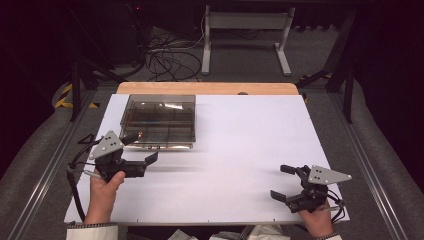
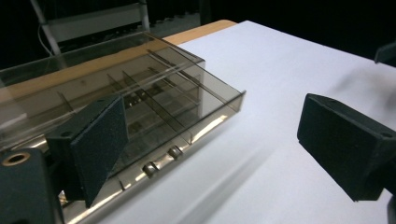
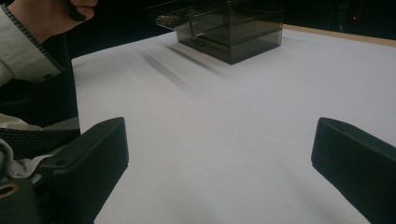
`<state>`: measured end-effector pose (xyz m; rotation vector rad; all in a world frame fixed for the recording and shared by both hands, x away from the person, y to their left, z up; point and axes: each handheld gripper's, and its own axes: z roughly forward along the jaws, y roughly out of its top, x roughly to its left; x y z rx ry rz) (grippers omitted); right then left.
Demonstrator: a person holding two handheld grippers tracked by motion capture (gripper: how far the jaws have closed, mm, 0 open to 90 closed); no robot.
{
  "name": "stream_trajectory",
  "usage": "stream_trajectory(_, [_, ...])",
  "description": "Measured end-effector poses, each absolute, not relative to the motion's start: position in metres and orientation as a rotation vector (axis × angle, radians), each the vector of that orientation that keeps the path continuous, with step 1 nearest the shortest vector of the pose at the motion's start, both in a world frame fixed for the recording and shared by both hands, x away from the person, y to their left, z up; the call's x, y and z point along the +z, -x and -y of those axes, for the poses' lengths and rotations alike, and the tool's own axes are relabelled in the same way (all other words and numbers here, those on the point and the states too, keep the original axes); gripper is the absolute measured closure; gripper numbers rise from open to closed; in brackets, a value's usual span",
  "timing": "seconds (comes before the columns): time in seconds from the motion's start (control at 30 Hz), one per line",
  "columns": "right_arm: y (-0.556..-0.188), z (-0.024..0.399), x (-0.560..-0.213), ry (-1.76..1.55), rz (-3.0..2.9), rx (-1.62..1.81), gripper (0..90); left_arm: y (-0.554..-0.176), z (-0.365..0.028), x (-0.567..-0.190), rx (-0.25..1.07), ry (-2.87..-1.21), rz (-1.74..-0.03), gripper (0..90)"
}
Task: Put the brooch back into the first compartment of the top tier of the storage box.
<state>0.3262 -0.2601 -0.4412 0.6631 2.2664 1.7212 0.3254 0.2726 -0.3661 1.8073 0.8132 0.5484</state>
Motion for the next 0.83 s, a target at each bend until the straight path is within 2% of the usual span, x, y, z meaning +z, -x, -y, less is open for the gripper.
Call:
stream_trajectory(0.2, [-0.326,0.26,-0.441,-0.662,-2.271,1.721,4.3,-0.317,-0.271,-0.385,0.501,-1.815,-0.764,9.1])
stream_trajectory(0.47, [-0.326,0.259,-0.442,-0.664,-2.273,1.723,4.3,-0.308,-0.268,-0.417,0.53,-1.818,-0.731,9.0])
stream_trajectory(0.63, [-0.327,0.259,-0.442,-0.662,-2.277,1.722,4.3,-0.303,-0.265,-0.439,0.501,-1.813,-0.71,9.0])
stream_trajectory(0.83, [-0.327,0.259,-0.443,-0.664,-2.282,1.72,4.2,-0.3,-0.263,-0.445,0.515,-1.829,-0.71,9.0])
